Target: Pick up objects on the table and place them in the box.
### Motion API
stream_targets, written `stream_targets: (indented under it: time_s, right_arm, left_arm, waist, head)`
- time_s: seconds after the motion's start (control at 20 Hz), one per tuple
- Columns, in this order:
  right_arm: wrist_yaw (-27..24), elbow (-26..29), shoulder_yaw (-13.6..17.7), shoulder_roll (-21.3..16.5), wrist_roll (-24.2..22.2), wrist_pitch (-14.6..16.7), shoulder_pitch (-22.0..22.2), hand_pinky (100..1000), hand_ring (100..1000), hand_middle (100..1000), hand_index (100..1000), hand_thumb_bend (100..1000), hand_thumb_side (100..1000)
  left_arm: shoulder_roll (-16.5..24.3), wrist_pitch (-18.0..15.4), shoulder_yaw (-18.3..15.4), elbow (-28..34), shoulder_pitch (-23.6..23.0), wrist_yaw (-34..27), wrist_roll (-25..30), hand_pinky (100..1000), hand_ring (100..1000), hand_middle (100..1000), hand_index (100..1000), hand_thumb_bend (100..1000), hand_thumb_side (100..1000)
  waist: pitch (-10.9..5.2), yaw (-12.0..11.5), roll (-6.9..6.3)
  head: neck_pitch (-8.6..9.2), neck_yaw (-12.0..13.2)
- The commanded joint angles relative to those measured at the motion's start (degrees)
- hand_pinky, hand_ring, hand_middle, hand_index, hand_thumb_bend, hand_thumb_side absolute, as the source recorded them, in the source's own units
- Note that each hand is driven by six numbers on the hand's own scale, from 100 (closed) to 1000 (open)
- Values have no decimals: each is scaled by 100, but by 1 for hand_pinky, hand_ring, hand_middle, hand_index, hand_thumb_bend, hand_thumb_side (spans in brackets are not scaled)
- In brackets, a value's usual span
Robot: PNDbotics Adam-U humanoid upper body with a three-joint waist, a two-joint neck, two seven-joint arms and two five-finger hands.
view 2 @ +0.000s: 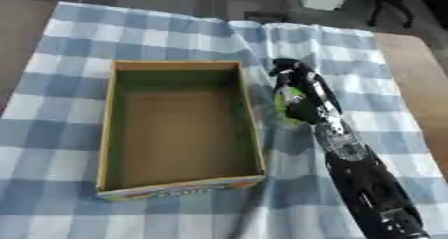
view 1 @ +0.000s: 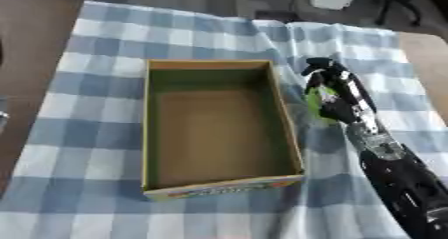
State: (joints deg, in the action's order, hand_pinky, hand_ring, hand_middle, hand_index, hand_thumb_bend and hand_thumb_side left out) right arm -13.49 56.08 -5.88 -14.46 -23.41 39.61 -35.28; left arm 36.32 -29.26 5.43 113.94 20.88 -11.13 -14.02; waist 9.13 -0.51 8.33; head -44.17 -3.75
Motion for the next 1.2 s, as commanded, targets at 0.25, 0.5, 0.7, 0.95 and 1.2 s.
stream_targets:
  time_s: [0.25,0.5,0.7,0.95,1.2]
  right_arm:
    - [-641,641,123,-310,-203,-84,-290,100,402,570,743,100,273]
    - [-884,907,125,-412,-263,-138,-373,100,398,561,724,100,271]
    - [-1088,1494,-43,-415,-345,-169,-438,100,390,537,671,100,269]
    - [-843,2134,-254,-193,-512,-184,-607,100,375,489,552,100,269]
    - [-99,2454,-494,165,-721,60,-754,100,364,464,494,100,268]
  left_arm:
    - [59,3,-23,66,32,-33,29,376,754,824,891,353,942]
    - [62,3,-21,66,23,-36,33,374,755,824,891,352,941]
    - [62,0,-18,66,20,-38,40,372,755,824,891,352,941]
    - [47,-8,-11,66,23,-42,45,377,755,824,891,352,941]
    - [32,-29,-5,66,68,-68,41,392,755,823,889,351,942]
  waist:
    - [-73,10,-52]
    - [-79,15,-51]
    - [-79,7,-51]
    - [-88,-7,-64]
    - [-89,-42,-65]
  head:
    - [5,17]
    - [5,23]
    - [5,12]
    - [5,-102]
    - [5,-211]
